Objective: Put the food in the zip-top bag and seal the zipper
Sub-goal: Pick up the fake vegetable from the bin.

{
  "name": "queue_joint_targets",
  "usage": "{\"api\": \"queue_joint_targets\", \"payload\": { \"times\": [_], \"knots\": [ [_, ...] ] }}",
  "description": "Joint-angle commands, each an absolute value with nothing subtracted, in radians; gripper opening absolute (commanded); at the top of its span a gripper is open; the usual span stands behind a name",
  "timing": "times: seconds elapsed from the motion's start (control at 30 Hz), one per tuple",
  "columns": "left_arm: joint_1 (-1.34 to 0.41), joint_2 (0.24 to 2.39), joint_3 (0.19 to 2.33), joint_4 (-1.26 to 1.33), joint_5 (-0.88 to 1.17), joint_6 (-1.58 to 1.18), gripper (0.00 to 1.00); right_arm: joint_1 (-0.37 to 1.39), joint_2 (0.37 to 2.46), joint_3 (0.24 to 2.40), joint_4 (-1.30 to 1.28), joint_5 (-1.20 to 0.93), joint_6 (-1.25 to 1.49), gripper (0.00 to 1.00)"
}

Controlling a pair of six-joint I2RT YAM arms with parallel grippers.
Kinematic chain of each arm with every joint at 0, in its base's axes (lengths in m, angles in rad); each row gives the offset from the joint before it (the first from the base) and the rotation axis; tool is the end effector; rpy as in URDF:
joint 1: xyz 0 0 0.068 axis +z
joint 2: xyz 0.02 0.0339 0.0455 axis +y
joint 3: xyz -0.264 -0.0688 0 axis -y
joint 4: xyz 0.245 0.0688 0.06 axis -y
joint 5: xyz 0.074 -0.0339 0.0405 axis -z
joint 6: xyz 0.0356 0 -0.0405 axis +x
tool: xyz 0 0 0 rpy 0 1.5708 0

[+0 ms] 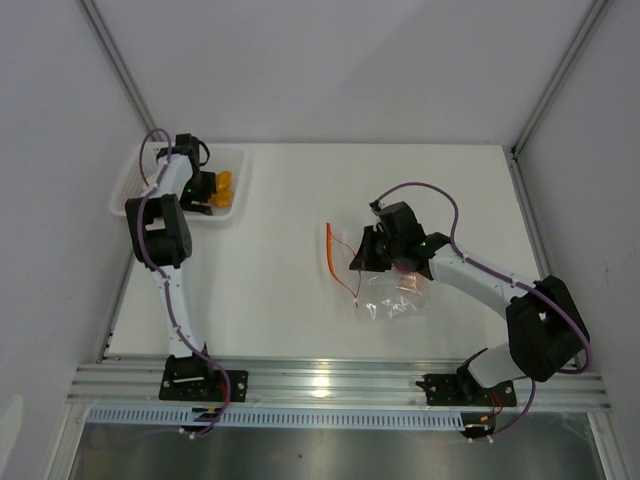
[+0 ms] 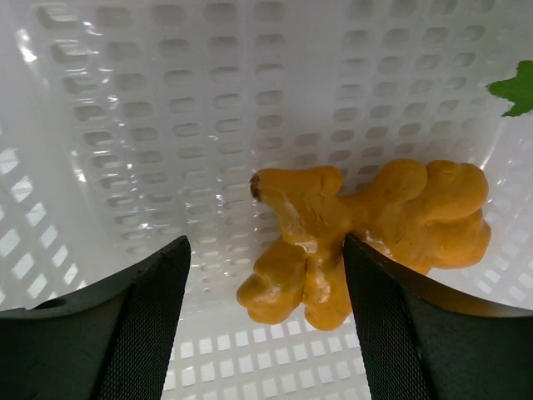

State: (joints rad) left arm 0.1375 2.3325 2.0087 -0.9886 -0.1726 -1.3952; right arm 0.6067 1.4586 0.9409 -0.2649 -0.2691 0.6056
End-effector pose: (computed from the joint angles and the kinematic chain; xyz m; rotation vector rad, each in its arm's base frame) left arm 0.4760 0.0720 0.1780 -1.9869 2.0182 -0.0183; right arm 0.2491 0.1844 0.2304 -0.1422 2.5013 0.8709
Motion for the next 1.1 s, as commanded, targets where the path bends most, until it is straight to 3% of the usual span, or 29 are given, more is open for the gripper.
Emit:
{"api": "queue_joint_targets", "payload": {
  "times": [0.0,0.2,0.3,0.33,0.43,0.83,1.07],
  "knots": [
    [0.146,2.352,2.037,-0.911,-0.149,-1.387,0.76,0.603,1.465,0.933,-0.230,-0.276,0.601,0.00],
    [0.147,2.359,2.039,-0.842,-0.137,-1.365,0.69,0.598,1.468,0.933,-0.232,-0.276,0.598,0.00],
    [0.146,2.364,2.042,-0.819,-0.123,-1.350,0.61,0.597,1.466,0.934,-0.232,-0.276,0.598,0.00],
    [0.147,2.362,2.036,-0.796,-0.118,-1.344,0.52,0.595,1.466,0.934,-0.232,-0.276,0.600,0.00],
    [0.144,2.355,2.011,-0.750,-0.098,-1.330,0.39,0.595,1.463,0.934,-0.233,-0.276,0.600,0.00],
    [0.152,2.249,1.770,-0.532,0.030,-1.289,0.01,0.594,1.456,0.934,-0.241,-0.279,0.607,0.00],
    [0.155,2.168,1.605,-0.388,0.124,-1.272,0.01,0.594,1.442,0.934,-0.244,-0.282,0.618,0.00]
  ]
}}
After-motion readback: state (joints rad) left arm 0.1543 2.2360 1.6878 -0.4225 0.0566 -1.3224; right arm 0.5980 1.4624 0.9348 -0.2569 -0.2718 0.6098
